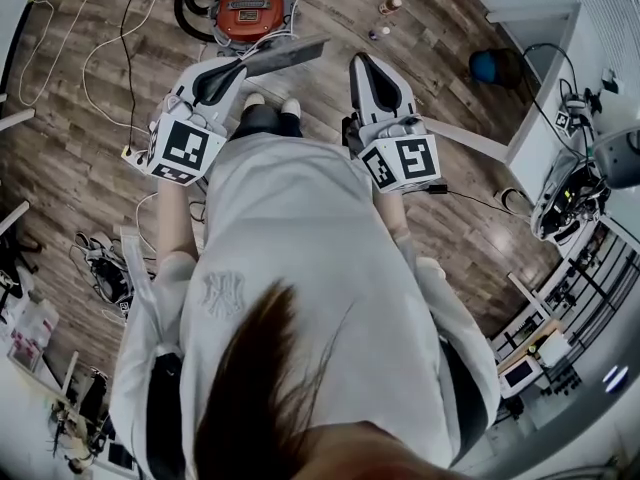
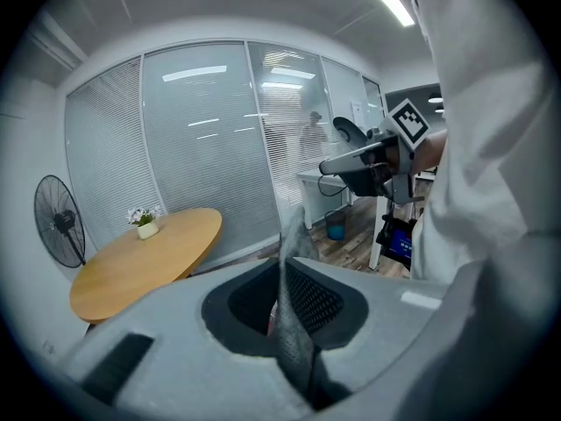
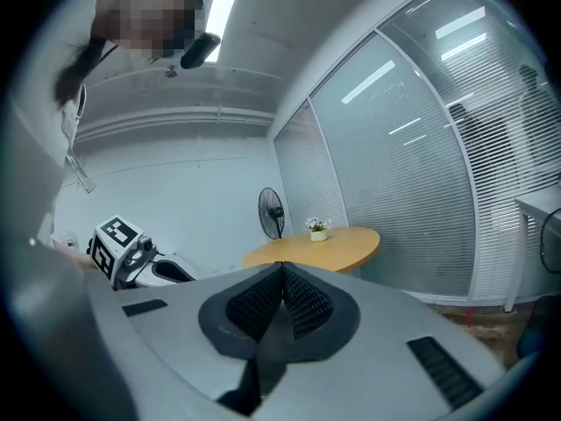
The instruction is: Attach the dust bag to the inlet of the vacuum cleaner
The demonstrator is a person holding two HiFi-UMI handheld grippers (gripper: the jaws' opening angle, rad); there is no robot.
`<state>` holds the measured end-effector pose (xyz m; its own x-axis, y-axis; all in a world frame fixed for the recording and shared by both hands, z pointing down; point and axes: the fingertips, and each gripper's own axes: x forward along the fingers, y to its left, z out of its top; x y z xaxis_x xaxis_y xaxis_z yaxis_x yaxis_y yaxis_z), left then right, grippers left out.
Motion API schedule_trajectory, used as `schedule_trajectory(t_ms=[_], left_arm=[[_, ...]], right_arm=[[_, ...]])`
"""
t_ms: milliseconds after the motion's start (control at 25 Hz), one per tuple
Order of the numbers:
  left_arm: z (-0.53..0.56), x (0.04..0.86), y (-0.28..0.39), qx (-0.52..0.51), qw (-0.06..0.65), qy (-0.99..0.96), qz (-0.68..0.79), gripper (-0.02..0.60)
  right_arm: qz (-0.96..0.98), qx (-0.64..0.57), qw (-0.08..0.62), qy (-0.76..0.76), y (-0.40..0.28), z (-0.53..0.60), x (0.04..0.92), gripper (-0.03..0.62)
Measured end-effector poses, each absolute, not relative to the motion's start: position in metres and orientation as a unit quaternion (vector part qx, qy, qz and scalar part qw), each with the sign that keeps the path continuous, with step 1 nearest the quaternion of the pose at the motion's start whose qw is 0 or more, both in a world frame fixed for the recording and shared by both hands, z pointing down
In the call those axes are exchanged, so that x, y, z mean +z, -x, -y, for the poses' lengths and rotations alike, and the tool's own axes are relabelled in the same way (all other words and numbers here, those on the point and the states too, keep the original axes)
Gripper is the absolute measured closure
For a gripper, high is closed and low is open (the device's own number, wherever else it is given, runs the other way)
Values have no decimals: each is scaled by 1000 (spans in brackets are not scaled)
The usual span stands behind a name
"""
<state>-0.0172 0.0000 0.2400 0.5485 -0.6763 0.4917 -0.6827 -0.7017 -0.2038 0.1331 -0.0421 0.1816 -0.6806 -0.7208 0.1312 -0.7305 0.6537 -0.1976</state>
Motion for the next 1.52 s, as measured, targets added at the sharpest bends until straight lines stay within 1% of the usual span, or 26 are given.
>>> schedule_trajectory(t_ms=[360,680,920,1000,1160,1240,1280,1360,1520], left_arm=[[6,237,34,278,-1,-893,355,543],[8,246,49,307,-14,-900,311,543],[13,253,52,307,-5,-910,279,543],[13,257,50,309,-2,-914,264,543],[14,269,42,323,-5,-918,231,543],[13,276,38,329,-4,-919,217,543],[13,279,37,331,-3,-920,211,543],[14,286,34,333,1,-921,200,541],[9,293,29,332,12,-926,180,543]], right_arm=[[904,110,16,-414,-107,49,173,591],[918,81,61,-383,-65,42,179,591],[931,54,106,-345,-42,39,186,586],[938,39,133,-317,-33,38,192,523],[945,17,203,-256,-12,34,213,469],[946,11,244,-212,-3,28,229,419],[945,2,266,-188,1,25,238,405],[941,-21,305,-148,8,23,254,388],[926,-53,361,-94,17,18,280,388]])
